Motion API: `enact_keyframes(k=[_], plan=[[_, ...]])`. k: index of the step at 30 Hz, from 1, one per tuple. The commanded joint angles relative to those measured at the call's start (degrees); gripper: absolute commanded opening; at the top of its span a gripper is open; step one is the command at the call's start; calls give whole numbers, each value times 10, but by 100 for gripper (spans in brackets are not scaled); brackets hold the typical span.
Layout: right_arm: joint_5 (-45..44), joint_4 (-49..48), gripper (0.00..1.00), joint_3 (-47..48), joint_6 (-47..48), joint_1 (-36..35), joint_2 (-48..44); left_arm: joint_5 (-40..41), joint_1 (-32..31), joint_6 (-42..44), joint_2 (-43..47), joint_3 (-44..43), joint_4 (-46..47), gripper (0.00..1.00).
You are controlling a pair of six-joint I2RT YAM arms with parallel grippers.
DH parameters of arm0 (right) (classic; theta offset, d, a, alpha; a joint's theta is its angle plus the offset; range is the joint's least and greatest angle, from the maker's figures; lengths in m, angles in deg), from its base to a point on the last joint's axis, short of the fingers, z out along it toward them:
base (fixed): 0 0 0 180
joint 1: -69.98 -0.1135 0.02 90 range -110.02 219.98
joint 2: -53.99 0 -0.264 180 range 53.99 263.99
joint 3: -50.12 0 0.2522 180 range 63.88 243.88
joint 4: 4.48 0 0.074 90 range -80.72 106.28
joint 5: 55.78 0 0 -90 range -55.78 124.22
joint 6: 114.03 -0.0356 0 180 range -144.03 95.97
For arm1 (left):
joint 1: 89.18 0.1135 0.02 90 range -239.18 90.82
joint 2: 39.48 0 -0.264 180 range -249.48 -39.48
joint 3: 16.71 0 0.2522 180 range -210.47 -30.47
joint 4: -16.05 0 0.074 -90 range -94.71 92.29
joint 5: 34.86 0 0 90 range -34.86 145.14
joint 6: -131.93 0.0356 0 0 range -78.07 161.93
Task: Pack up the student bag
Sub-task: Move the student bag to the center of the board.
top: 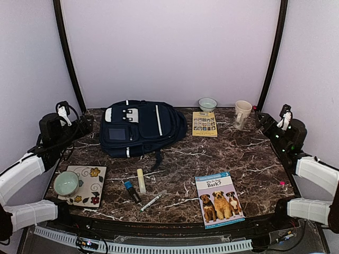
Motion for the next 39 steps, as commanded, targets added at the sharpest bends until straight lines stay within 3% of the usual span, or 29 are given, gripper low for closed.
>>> enact_keyframes(k=[1, 13, 26, 33, 39], plan=[[11, 6, 100, 19, 1, 1, 0, -21, -47, 41, -54, -60, 0, 98], [52, 54, 100, 69, 48, -40, 51, 85, -180, 69, -258, -223, -58, 95], [-8, 118, 100, 118, 92, -91, 116, 180, -311, 75, -576, -561, -190, 91], [-21, 138, 100, 135, 104, -104, 137, 194, -347, 102, -772, -792, -334, 90], [-26, 150, 100, 147, 110, -114, 148, 202, -350, 107, -858, -911, -418, 83]])
